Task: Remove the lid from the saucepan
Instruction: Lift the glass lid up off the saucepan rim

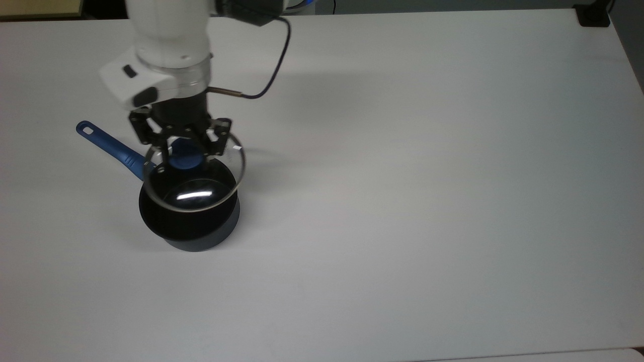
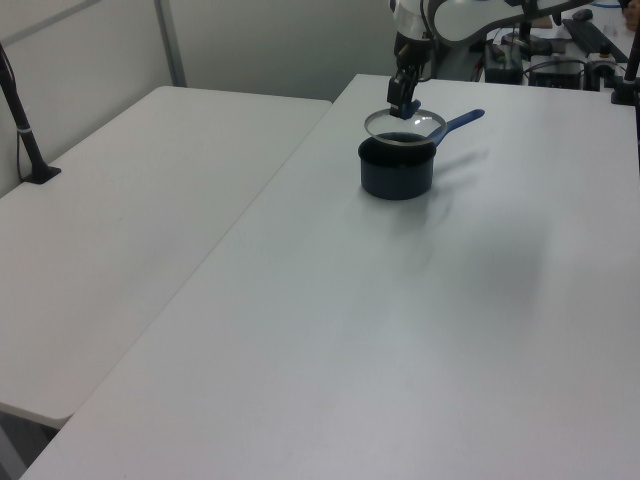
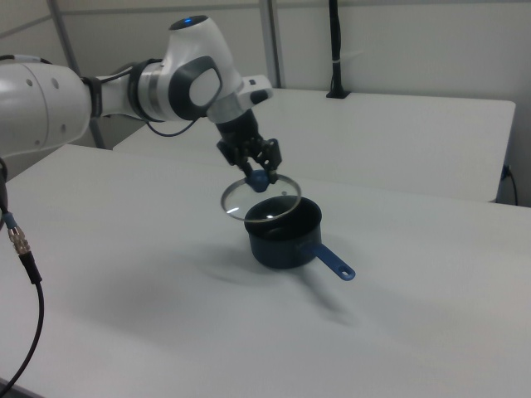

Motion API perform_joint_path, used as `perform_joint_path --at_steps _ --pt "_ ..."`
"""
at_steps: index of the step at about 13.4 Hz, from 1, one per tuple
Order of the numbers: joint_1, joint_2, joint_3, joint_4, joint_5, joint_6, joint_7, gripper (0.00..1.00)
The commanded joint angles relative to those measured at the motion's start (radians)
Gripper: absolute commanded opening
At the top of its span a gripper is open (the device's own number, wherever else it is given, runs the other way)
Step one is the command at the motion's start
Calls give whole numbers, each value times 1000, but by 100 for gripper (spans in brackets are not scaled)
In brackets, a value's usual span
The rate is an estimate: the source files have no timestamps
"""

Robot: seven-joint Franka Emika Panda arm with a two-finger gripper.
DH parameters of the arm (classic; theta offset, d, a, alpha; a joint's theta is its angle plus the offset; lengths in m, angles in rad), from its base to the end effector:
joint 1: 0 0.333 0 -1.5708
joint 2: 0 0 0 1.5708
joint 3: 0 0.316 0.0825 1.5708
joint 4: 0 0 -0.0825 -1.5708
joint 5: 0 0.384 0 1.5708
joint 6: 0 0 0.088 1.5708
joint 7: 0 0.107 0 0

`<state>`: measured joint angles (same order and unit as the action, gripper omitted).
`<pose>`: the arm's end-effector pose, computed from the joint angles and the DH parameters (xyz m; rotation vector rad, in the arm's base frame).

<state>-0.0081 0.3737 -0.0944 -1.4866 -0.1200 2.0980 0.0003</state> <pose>0.6911 -0.0671 0.4847 2.9654 -0.0655 0.3447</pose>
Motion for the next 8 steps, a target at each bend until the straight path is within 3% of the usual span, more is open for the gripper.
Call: perform_joint_path --at_steps 1,4,8 --pt "51 -78 4 -102 6 -26 -6 31" --pt "60 -96 37 -167 6 -27 -6 32" --pt "68 -196 73 -306 5 -21 -8 32"
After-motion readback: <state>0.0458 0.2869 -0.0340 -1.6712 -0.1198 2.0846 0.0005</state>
